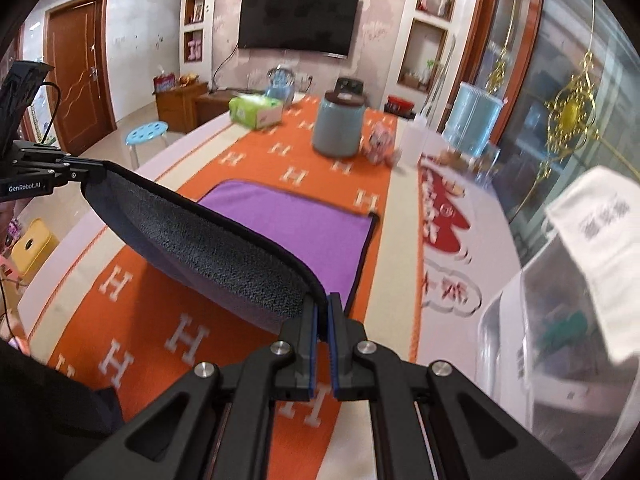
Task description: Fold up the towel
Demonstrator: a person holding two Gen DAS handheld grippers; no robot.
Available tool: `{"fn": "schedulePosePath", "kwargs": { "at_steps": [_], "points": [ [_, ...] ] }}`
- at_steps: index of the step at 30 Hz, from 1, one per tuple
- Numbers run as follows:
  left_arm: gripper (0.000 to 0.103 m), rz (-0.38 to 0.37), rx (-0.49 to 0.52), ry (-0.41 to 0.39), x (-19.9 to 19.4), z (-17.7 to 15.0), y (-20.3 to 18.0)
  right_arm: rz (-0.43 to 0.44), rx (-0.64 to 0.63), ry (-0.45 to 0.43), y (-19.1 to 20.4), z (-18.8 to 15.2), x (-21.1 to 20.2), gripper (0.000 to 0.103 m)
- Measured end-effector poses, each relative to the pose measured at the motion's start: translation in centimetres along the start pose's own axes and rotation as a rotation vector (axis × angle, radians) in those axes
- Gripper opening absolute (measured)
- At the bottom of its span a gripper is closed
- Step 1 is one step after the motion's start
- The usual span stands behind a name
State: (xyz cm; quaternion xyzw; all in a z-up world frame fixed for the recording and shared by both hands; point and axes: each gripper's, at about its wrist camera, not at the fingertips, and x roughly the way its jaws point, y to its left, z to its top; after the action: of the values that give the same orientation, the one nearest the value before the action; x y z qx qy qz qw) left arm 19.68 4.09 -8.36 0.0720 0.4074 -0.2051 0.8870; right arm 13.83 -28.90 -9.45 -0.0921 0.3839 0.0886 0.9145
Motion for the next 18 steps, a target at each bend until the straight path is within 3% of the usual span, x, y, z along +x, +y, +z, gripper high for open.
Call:
{"fn": "schedulePosePath", "kwargs": {
  "at_steps": [8,18],
  "points": [
    [0.004,0.026,0.009,-0.088,1.5,4.3,1.3,-0.054,0.004,-0.085,-1.7,4.0,1.9,0.004],
    [0.004,0.075,-0.052,-0.15,7.2,7.7,3.0,-0.129,0.029,-0.17,-3.5,7.3,7.3,0.004]
  ]
}}
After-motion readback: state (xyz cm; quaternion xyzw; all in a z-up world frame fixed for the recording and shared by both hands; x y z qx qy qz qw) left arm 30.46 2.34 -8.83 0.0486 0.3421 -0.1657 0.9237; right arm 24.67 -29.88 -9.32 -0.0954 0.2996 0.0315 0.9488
